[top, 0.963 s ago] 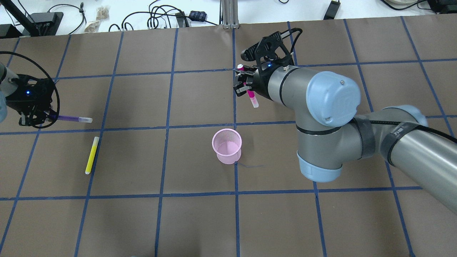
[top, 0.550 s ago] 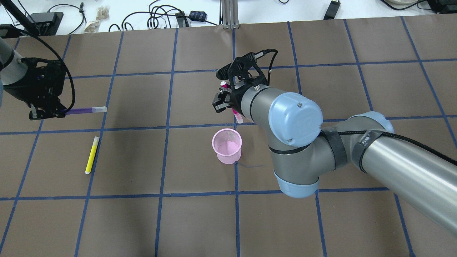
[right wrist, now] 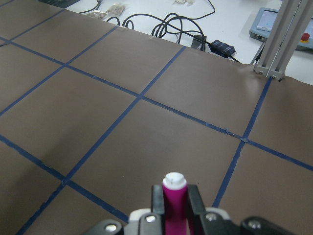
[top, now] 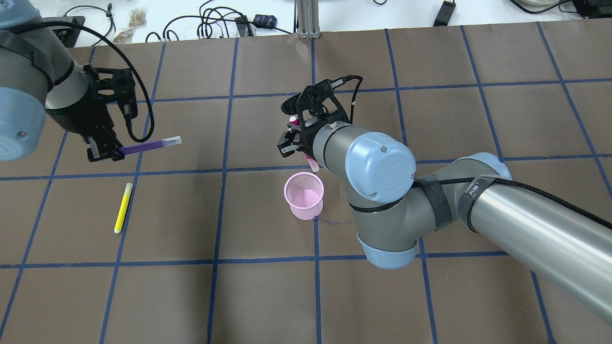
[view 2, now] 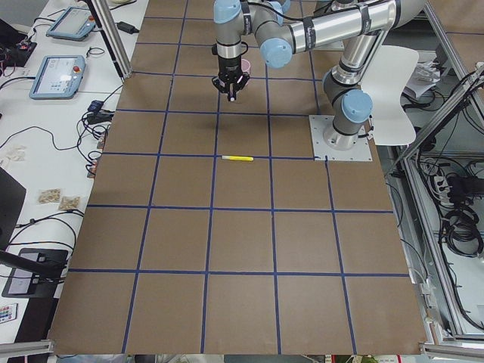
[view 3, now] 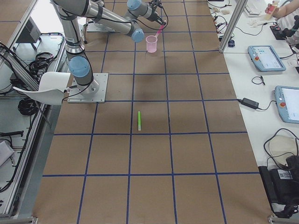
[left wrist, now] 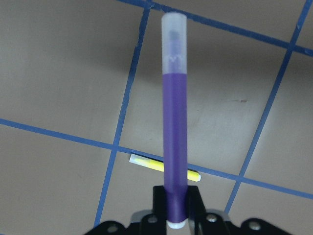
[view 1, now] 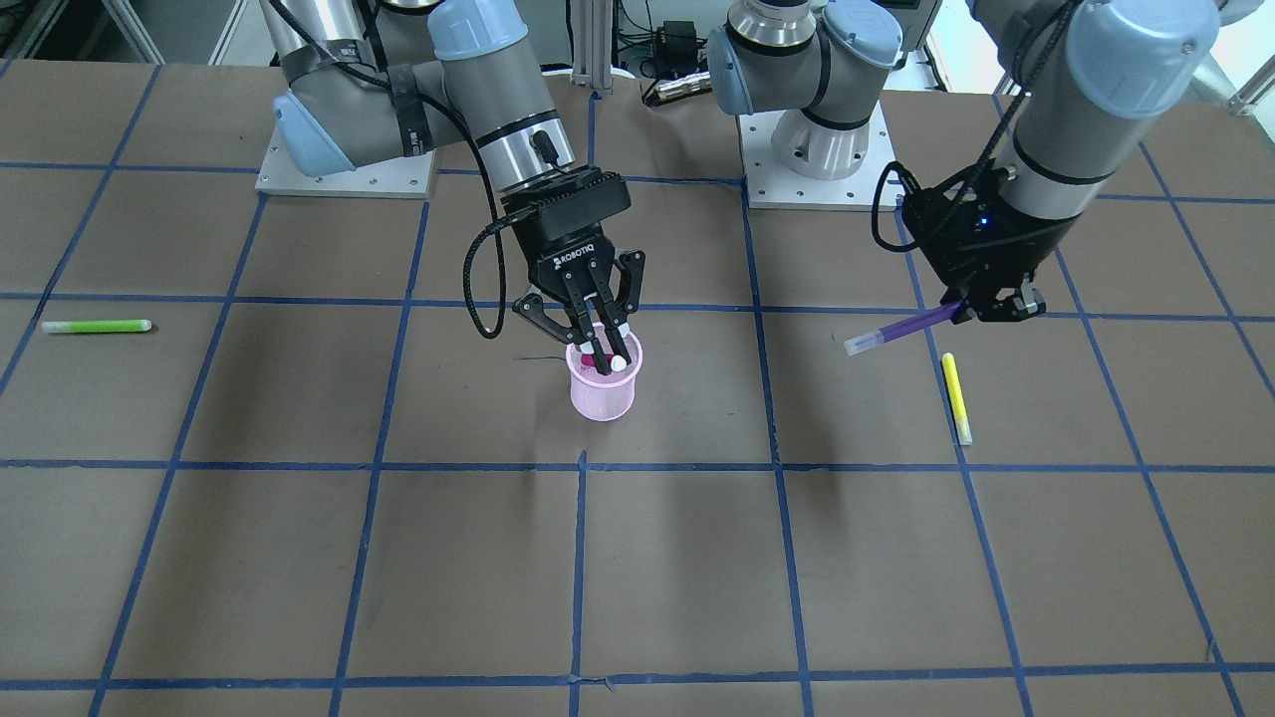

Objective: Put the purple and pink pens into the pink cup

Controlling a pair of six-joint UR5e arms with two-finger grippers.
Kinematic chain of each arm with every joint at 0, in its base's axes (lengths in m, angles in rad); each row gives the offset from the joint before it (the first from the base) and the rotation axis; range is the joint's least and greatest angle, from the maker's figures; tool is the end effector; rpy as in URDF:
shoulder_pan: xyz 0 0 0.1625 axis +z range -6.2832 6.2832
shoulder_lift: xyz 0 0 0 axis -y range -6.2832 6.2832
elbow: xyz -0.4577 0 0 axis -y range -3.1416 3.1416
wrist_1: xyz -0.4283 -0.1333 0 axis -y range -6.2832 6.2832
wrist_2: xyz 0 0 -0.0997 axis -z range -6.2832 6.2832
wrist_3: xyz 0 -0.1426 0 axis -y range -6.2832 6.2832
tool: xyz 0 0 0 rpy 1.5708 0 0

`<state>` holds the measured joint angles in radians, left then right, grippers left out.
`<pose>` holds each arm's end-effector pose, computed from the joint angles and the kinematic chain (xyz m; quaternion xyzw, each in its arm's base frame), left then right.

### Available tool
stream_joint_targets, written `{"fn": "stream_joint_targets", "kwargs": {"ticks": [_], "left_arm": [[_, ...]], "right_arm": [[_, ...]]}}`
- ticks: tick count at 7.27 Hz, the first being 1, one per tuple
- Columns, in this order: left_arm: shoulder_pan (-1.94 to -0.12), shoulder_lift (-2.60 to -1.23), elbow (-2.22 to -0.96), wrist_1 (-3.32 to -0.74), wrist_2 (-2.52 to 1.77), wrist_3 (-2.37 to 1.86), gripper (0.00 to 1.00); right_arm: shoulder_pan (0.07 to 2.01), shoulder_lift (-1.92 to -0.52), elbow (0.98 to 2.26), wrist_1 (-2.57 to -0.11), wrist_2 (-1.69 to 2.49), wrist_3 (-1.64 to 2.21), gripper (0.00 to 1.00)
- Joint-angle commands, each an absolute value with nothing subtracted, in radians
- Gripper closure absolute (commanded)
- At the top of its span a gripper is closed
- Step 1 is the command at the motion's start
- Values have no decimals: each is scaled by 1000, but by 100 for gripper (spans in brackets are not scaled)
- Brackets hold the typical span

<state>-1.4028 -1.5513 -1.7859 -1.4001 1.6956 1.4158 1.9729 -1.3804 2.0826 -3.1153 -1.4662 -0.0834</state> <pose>-0.0291 -0.5195 0.3929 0.5837 0.8095 0.0531 0.0350 0.3656 -0.4811 0.3153 -0.2398 0.8795 -0.3955 0.1119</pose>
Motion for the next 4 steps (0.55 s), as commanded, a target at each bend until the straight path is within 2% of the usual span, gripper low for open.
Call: {"fn": "stream_joint_targets", "kwargs": {"ticks": [1,4], "left_arm": [[-1483,-1565,-1787,-1402,1700,1332,100],[-1486,-1563,-1798,-1404,1700,1313,100]], "right_arm": [[1991,-1353,2082,-3122,-1466,-57,100],[2014,-1309,2092,-3216,-1482,-40,100]]}}
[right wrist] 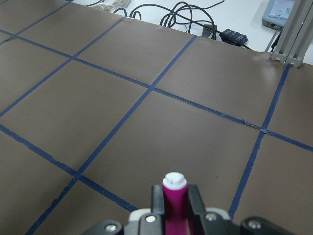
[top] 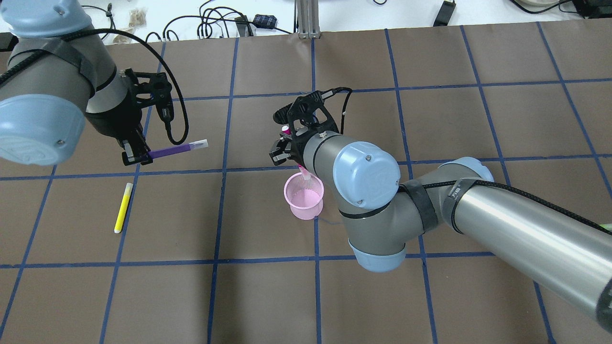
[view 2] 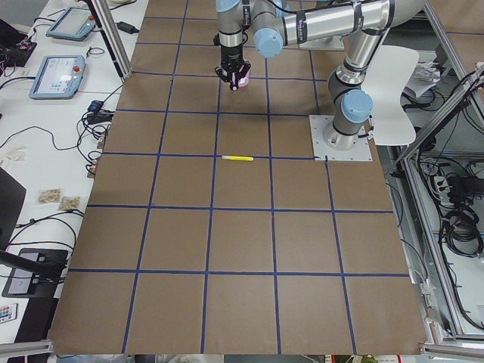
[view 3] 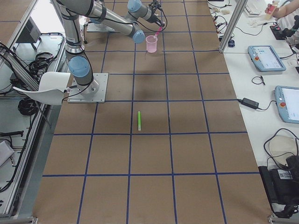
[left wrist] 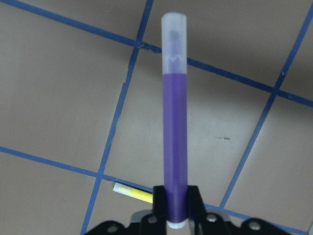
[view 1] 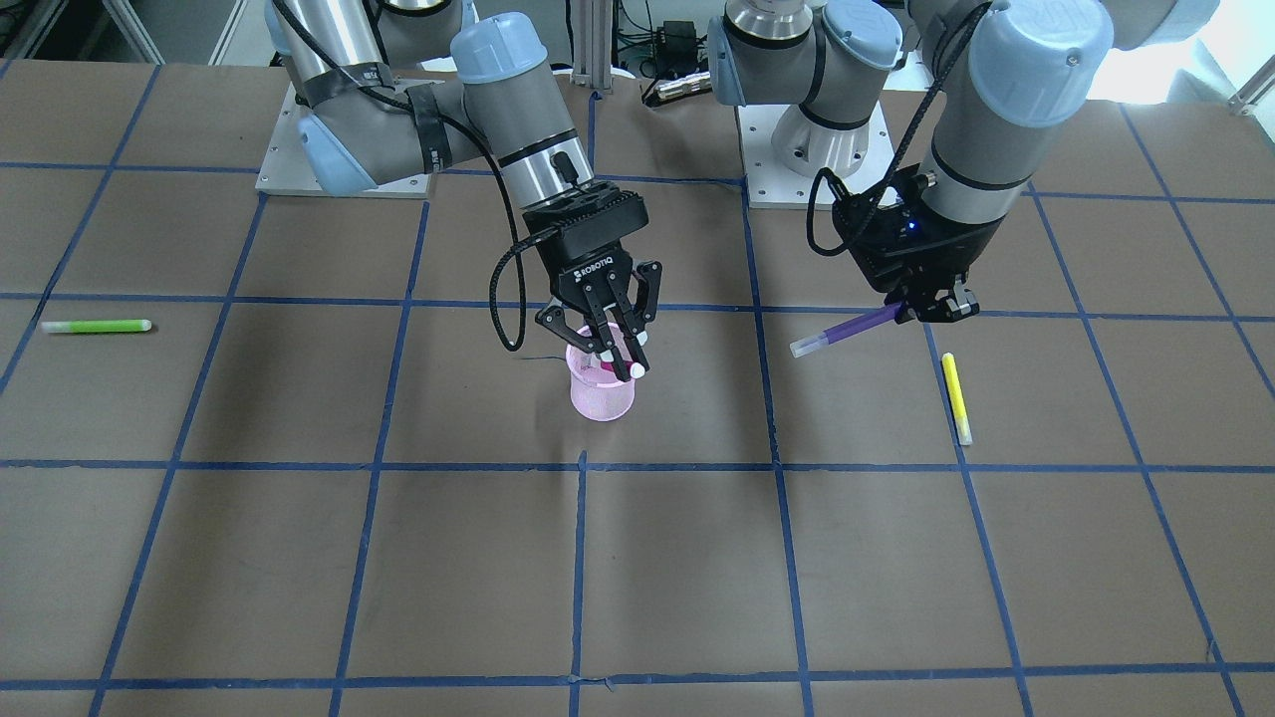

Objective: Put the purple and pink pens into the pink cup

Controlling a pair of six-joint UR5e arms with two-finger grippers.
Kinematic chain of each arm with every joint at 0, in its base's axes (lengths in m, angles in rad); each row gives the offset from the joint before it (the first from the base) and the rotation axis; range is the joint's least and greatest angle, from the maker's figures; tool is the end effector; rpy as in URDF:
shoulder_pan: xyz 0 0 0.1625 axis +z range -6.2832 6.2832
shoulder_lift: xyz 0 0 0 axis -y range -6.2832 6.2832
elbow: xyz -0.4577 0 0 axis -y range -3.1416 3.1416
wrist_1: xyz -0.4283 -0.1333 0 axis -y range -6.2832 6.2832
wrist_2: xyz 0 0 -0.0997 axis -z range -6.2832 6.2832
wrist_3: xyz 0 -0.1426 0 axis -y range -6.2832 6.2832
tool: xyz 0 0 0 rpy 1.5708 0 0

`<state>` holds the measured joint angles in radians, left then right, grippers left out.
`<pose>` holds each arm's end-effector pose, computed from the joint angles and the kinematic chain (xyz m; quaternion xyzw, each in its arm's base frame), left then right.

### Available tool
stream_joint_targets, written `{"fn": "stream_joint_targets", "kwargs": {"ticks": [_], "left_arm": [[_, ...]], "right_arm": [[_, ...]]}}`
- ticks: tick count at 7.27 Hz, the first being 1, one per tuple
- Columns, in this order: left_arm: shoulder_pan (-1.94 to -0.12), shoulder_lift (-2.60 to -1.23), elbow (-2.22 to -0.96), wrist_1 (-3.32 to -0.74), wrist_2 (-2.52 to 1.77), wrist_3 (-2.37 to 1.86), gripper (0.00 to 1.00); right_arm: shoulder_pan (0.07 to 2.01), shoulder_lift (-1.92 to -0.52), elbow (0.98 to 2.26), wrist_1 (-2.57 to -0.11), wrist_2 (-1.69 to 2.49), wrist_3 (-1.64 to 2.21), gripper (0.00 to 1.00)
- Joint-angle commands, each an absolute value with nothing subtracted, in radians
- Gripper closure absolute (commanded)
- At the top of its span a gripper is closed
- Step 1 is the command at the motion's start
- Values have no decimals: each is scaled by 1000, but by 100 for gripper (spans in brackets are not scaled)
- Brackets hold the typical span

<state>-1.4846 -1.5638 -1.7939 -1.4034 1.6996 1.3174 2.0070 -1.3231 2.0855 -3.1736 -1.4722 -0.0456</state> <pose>-0.0708 -0.5158 0.3822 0.5774 0.8136 0.0601 0.0334 0.3846 -0.4763 0.2900 -0.2371 0.8808 -0.3910 0.1232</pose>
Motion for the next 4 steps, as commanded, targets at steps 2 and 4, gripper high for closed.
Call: {"fn": "stream_joint_targets", "kwargs": {"ticks": [2,4], "left_arm": [[-1486,-1563,-1798,-1414,1701,1313,100],[-1486,-1562,-1798,-1417,1701,1313,100]], "right_arm": [[2014,-1290,2117,-3243,-1482,-43,95],[2014,-1289,2155,-3298,-1479,-41,90]]}}
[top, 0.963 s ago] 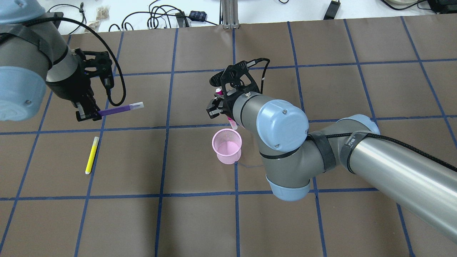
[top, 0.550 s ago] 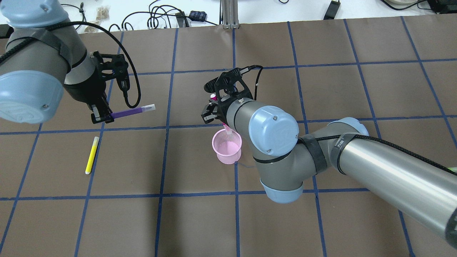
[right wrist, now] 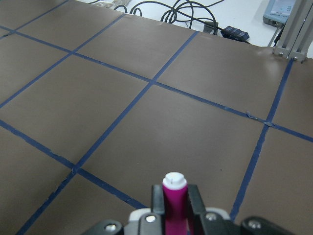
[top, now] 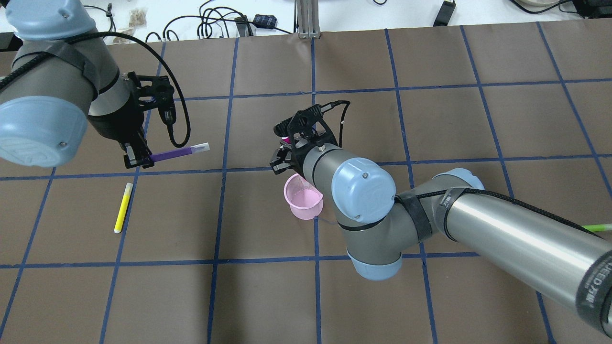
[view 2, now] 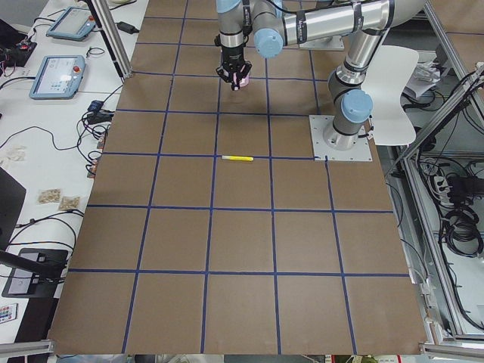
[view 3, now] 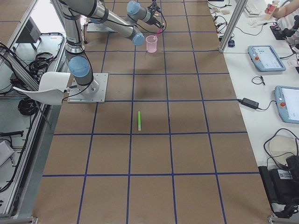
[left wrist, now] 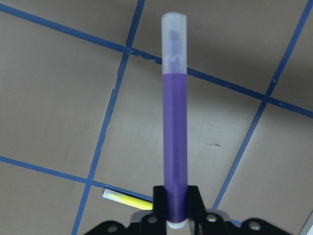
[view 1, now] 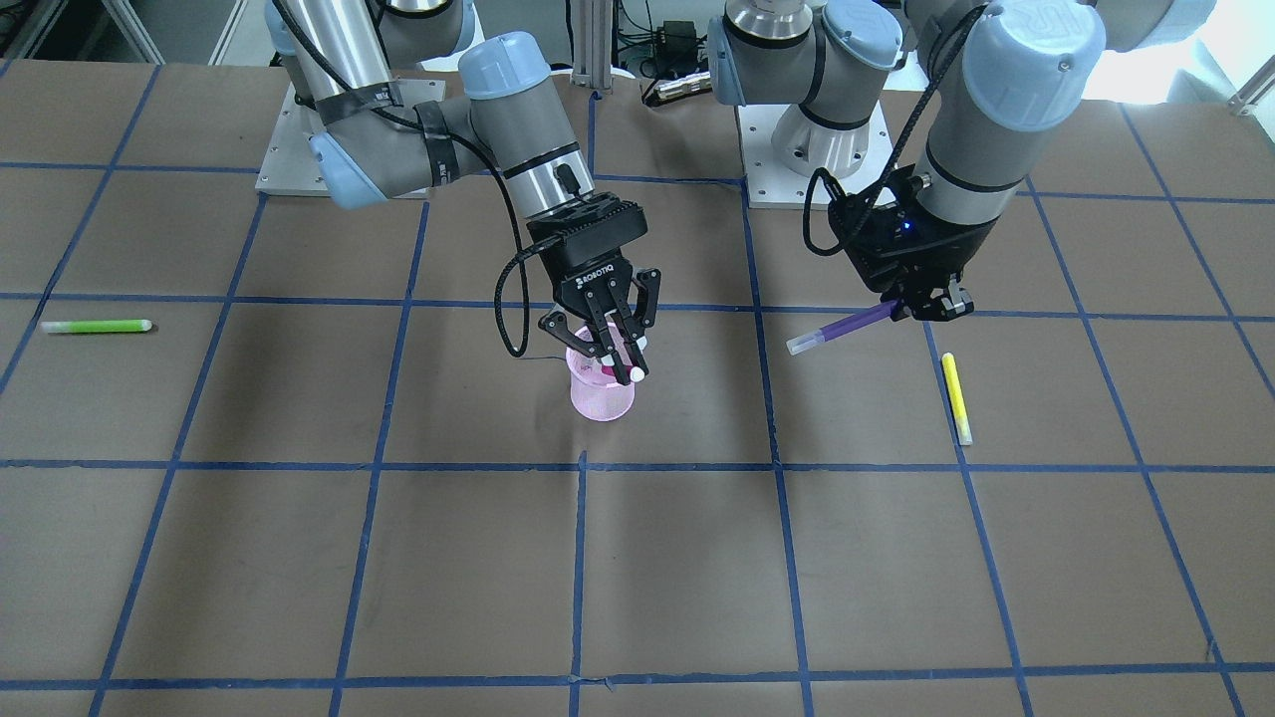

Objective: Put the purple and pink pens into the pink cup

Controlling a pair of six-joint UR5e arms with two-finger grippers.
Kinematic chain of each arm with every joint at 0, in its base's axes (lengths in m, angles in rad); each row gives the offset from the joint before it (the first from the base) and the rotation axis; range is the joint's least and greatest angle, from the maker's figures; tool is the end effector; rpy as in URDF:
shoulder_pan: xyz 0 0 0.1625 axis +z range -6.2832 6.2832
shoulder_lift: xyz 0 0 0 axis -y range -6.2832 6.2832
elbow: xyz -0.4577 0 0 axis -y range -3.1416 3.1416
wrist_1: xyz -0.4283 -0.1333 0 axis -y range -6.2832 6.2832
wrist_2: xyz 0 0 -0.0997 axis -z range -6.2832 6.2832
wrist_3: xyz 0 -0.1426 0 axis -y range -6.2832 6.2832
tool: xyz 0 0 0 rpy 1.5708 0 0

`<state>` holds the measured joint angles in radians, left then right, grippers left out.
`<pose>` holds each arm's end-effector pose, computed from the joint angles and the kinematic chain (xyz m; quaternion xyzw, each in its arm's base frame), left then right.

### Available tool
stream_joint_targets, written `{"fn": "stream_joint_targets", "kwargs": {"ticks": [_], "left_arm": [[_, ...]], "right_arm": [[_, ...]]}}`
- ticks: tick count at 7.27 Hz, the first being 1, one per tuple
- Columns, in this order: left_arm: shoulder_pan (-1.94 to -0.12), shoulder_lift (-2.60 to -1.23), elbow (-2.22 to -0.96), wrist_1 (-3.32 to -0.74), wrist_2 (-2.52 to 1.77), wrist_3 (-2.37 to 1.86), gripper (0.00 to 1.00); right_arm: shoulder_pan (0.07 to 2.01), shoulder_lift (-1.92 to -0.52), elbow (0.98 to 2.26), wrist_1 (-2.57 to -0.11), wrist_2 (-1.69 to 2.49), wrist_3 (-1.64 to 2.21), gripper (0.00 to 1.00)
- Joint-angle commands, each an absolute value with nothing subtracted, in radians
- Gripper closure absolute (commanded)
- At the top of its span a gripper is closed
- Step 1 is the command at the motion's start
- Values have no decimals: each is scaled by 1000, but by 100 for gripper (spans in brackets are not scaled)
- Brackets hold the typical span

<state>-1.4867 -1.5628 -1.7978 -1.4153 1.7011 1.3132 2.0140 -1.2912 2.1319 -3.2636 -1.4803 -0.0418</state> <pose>-0.0720 -0.5128 0.3797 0.5768 0.8137 0.0661 0.0294 0.3827 -0.4653 0.2648 -0.2366 0.8786 -0.3964 0.1227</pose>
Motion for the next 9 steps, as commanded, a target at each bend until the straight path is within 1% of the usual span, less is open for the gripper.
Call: {"fn": "stream_joint_targets", "kwargs": {"ticks": [1,2,3,4,6,7,9], "left_arm": [[-1486,-1562,-1798,-1420,1701,1313,100],[-1486,-1562,-1799,-1422,1701,1313,100],[-1486,-1562,-1798,-1422,1701,1313,100],[-1486,-1562,-1798,-1422,1701,1313,100],[-1502,-1569,-1799,-1424,1700,1242,100],[-1541,-1575,-1795,-1437,1704,1209,100],[-1627,-1591,-1796,-1440,1706,1023,100]], "right_arm": [[2014,-1289,2164,-3315,-1471,-40,79],[2014,-1286,2166,-3315,-1467,-32,54],[2014,-1285,2166,-3335,-1474,13,35],[2014,-1285,2164,-3336,-1467,70,21],[2005,-1311,2117,-3323,-1471,55,17],[1985,-1322,2068,-3295,-1468,61,13],[1967,-1362,1937,-3031,-1467,60,14]]}}
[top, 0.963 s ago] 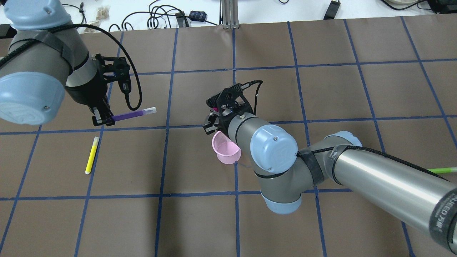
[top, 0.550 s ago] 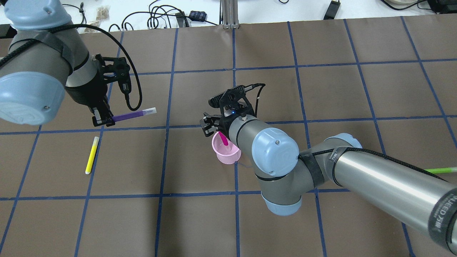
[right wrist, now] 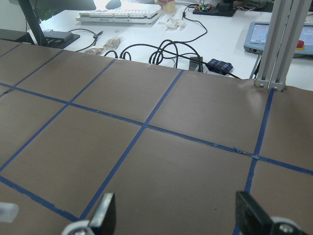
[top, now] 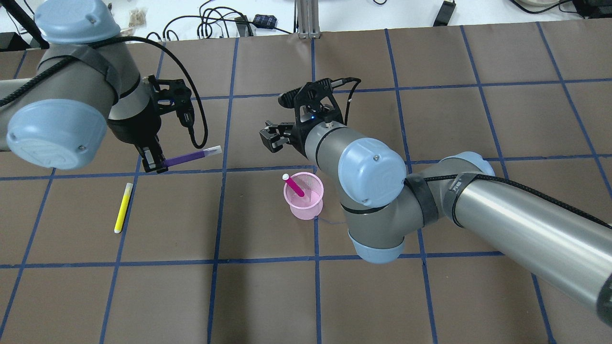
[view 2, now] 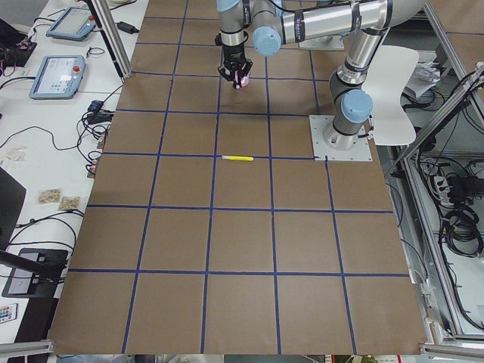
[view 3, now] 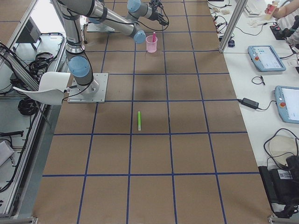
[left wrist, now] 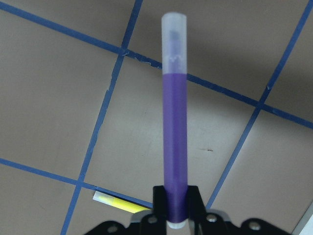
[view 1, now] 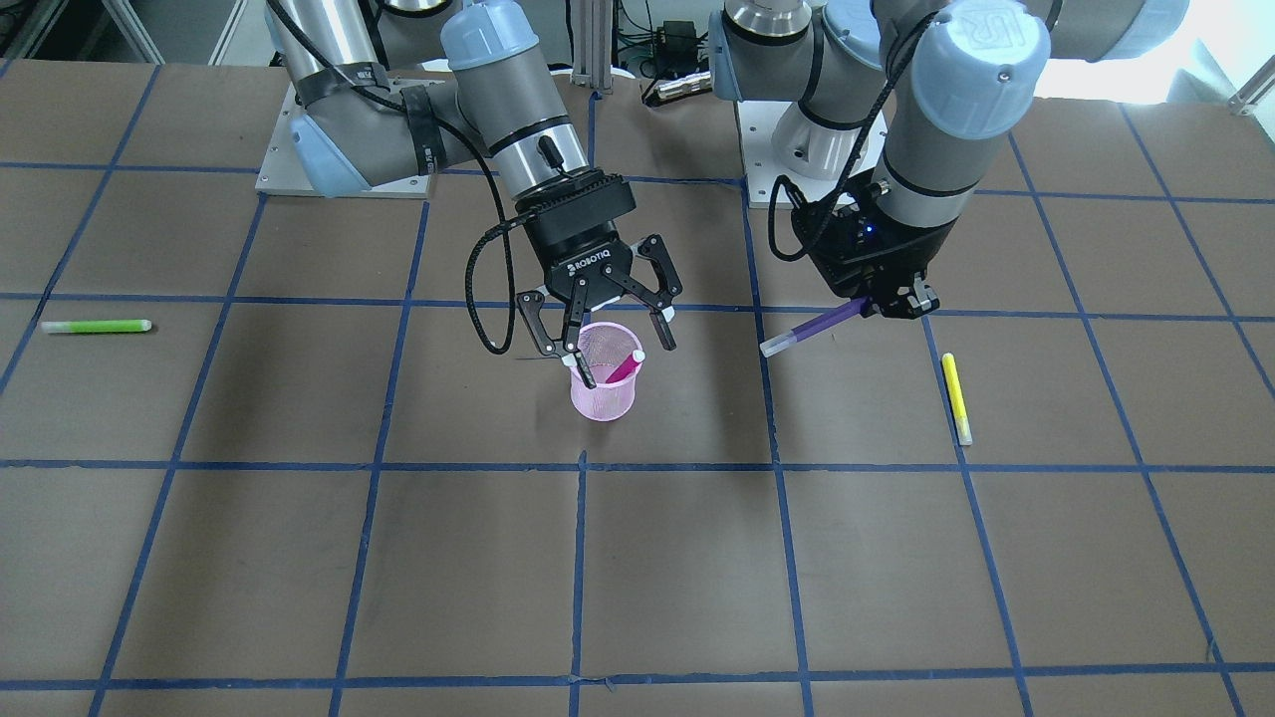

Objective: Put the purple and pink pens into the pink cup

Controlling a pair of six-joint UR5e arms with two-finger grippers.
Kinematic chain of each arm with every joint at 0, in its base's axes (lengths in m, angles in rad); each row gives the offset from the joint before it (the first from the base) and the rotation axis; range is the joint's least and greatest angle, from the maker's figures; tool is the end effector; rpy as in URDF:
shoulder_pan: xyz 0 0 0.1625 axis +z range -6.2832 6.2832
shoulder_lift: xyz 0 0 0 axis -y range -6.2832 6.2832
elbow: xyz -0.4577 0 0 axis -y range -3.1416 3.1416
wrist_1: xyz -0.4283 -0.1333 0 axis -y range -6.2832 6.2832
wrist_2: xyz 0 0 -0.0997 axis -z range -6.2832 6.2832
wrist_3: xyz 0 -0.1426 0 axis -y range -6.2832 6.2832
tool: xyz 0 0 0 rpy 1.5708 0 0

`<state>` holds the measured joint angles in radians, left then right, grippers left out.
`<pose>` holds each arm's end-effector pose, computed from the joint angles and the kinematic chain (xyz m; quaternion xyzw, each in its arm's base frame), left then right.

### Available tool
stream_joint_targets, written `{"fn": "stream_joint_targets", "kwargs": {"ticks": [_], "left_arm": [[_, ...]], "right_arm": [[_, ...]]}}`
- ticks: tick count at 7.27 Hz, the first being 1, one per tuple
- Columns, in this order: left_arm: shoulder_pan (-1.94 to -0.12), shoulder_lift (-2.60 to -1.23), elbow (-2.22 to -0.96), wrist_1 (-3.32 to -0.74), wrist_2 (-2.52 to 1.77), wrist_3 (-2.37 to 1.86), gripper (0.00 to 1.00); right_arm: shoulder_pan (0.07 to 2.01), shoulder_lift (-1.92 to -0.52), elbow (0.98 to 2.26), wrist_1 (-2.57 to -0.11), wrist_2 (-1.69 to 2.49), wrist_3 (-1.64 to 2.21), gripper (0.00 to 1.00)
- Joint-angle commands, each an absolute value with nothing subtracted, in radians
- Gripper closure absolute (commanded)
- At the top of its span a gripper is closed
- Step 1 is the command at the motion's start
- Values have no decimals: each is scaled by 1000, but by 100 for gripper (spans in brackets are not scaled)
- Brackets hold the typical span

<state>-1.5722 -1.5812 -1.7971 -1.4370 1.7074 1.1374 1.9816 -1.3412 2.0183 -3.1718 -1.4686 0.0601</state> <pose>-0.1146 -0.5056 0.3690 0.5401 0.8373 0.0799 0.0299 0.3797 -0.5014 0.3339 -0.1784 0.8763 -0.4222 0.1483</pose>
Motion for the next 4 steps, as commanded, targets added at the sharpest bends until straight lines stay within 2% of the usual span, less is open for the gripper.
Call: {"fn": "stream_joint_targets", "kwargs": {"ticks": [1,2,4], "left_arm": [[-1697,-1601,-1793,-1454,1712,967,100],[-1753,-1621,-1792,-1456,1718,881,100],[-1802,-1640,-1796,-1454,1763,818,100]], "right_arm": [[1938,-1364,1910,-2993,-1465,60,14],[1902,-1379,1908,-2988,-1456,60,13],[1805,-1467,1908,-2848,-1364,14,1]]}}
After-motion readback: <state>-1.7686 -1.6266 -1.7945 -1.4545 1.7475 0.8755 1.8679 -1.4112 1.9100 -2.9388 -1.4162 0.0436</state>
